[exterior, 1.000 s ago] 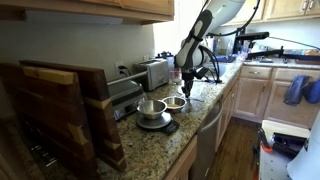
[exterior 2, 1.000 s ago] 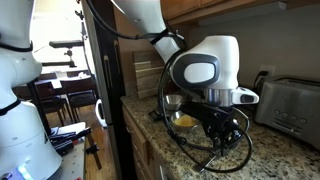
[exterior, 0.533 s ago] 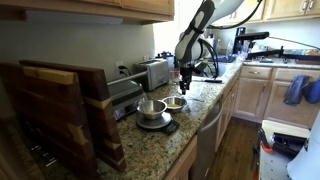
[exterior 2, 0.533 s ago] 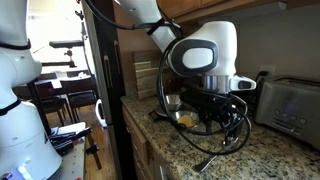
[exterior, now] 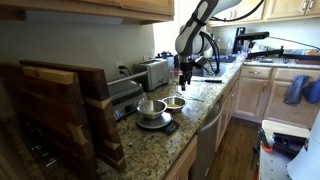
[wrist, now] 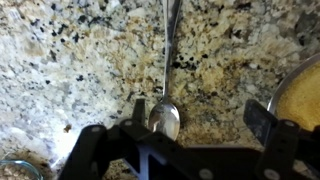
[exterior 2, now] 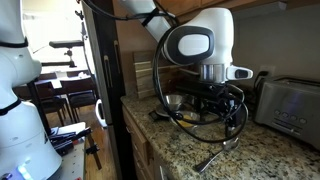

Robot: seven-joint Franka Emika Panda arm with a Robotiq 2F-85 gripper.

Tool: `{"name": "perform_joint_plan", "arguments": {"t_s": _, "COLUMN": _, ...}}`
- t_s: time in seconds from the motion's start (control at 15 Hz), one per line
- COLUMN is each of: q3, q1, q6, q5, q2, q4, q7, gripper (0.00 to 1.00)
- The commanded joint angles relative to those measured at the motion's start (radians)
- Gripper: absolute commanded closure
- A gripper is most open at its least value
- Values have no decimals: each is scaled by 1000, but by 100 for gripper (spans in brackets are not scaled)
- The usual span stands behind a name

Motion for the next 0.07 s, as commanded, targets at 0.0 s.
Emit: {"name": "perform_joint_plan", "arguments": {"t_s": 0.0, "q3": -16, "q1": 16, "q6": -2, "q5": 7, "q2": -1, "q4": 0, "q7": -4, "gripper": 0}}
